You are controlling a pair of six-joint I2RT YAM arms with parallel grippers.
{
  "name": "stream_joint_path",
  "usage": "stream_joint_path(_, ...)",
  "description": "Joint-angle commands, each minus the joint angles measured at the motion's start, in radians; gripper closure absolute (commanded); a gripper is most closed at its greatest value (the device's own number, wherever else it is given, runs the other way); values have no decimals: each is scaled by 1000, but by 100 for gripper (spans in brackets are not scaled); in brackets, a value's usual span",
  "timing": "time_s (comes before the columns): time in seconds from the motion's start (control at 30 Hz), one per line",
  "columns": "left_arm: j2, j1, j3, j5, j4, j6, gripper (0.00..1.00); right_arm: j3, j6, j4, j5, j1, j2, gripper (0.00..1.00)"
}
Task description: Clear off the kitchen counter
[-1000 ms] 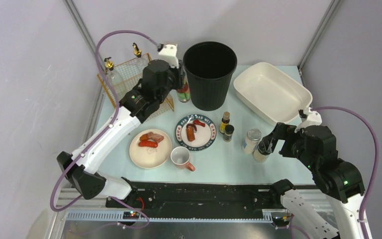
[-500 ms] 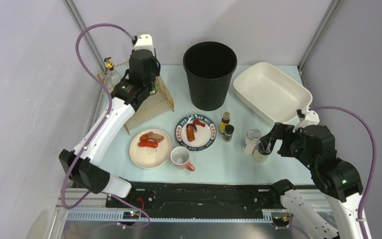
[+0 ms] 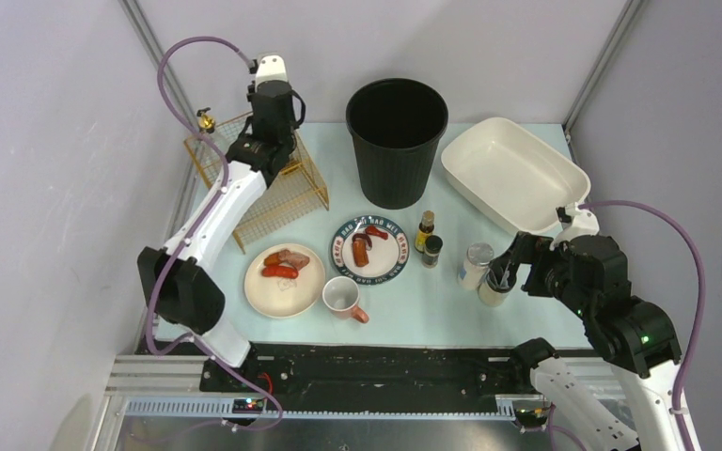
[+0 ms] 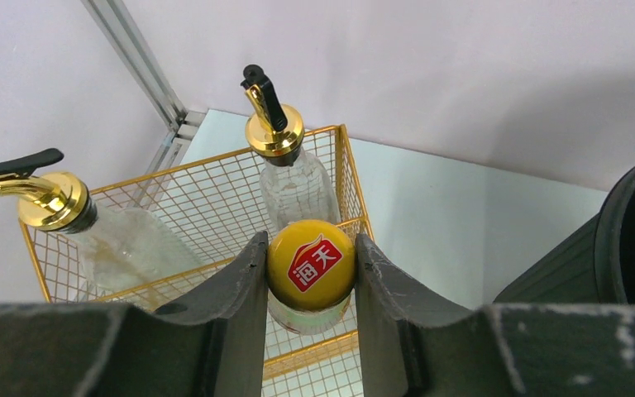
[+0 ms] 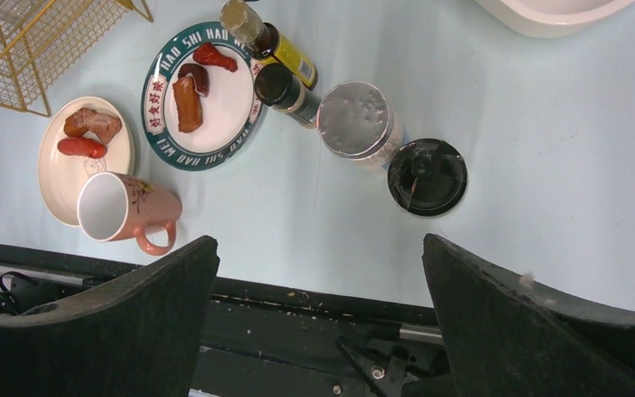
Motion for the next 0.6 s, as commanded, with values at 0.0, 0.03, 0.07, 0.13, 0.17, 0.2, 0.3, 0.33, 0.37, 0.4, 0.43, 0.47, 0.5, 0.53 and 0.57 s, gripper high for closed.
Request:
stream_joint_path(0.0,17,8,87,-44,170,-9,100,-4,7,35,5,-4,0,2)
stream_joint_path(0.03,23,9,87,-45,171,-10,100,-6,8,38,6,-4,0,2)
stream_joint_path(0.07,34,9,84,-47,174,-13,100,-9,8,38,7,-4,1,2)
stream_joint_path(0.13,45,10,72,-54,180,-21,100,-19,10,45,6,-4,1,2)
stream_joint_path(0.17,47,11,66,-54,182,-23,100,-22,12,47,3,-4,2,2)
stream_joint_path(0.2,51,11,56,-54,185,-29,100,-27,13,48,1,-4,3,2)
stream_joint_path(0.3,53,13,34,-54,190,-46,100,-36,16,55,-4,-4,7,2)
stream_joint_path(0.33,52,13,20,-54,195,-50,100,-36,17,56,-4,-4,7,2)
stream_joint_path(0.37,49,13,10,-53,198,-61,100,-41,17,59,-6,-4,7,2)
stream_joint_path(0.4,47,13,-11,-52,207,-65,100,-43,17,61,-8,-4,8,2)
stream_joint_path(0.43,47,13,-20,-52,209,-73,100,-47,17,66,-10,-4,9,2)
stream_joint_path(0.47,48,13,-37,-51,212,-76,100,-51,18,68,-10,-4,10,2)
stream_joint_path(0.5,49,12,-54,-48,213,-84,100,-55,18,72,-14,-4,11,2)
stream_joint_path(0.53,49,12,-64,-47,214,-87,100,-58,17,76,-17,-4,13,1)
stream_joint_path(0.57,49,13,-82,-43,215,-97,100,-60,18,77,-18,-4,13,1)
